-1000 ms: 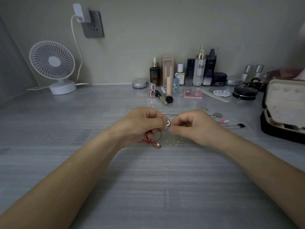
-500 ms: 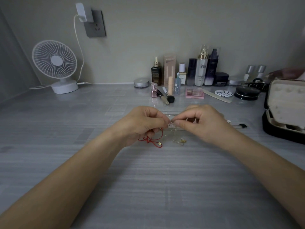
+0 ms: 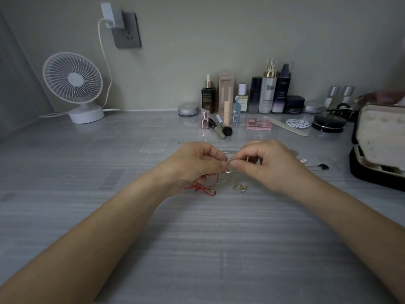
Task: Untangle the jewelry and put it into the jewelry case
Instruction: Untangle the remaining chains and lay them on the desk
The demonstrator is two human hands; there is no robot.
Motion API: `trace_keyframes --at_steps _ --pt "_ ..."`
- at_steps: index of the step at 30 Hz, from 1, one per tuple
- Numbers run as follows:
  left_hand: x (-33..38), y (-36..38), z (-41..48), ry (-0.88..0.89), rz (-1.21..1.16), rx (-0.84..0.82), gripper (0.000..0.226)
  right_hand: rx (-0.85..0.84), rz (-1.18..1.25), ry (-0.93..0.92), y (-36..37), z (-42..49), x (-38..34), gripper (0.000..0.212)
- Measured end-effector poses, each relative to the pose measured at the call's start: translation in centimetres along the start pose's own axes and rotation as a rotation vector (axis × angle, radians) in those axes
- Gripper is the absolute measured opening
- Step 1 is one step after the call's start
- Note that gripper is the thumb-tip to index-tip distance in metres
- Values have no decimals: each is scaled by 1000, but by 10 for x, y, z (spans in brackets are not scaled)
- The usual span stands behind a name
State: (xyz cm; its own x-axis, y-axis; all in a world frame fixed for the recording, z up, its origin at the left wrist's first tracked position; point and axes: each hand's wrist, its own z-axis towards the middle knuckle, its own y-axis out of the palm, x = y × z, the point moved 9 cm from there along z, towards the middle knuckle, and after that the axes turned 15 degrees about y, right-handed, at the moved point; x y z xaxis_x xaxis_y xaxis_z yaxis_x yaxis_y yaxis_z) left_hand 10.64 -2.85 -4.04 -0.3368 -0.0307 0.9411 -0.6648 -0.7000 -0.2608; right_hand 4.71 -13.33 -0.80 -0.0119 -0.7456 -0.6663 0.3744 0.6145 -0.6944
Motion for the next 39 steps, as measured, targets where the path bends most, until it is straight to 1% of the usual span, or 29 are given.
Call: trace_keyframes --at_steps 7,11,14,18,22,26,28,30,34,39 --pt "4 -2 3 70 11 -3 21 -22 60 10 2 0 2 5" --pt "9 -3 4 130 38 -15 21 -27 67 12 0 0 1 20" --pt "11 -3 4 147 61 -22 21 -31 50 22 -1 -1 0 18" --pt "10 -6 5 137 84 -17 21 -37 84 30 -3 -3 -2 18" --pt "8 -10 6 127 138 -3 21 -3 17 40 -6 -2 0 11" --pt "6 -11 6 122 216 0 20 23 -55 16 -6 -4 -3 9" --pt "6 -10 5 121 236 -12 21 42 -44 16 -8 -4 -3 7" --pt "7 -6 4 121 229 -34 21 44 -22 16 -9 -3 -3 6" --pt "8 1 3 135 197 -59 22 46 -52 15 -7 -5 -5 6" --pt "8 -3 3 119 173 -76 20 82 -35 85 -11 1 6 10"
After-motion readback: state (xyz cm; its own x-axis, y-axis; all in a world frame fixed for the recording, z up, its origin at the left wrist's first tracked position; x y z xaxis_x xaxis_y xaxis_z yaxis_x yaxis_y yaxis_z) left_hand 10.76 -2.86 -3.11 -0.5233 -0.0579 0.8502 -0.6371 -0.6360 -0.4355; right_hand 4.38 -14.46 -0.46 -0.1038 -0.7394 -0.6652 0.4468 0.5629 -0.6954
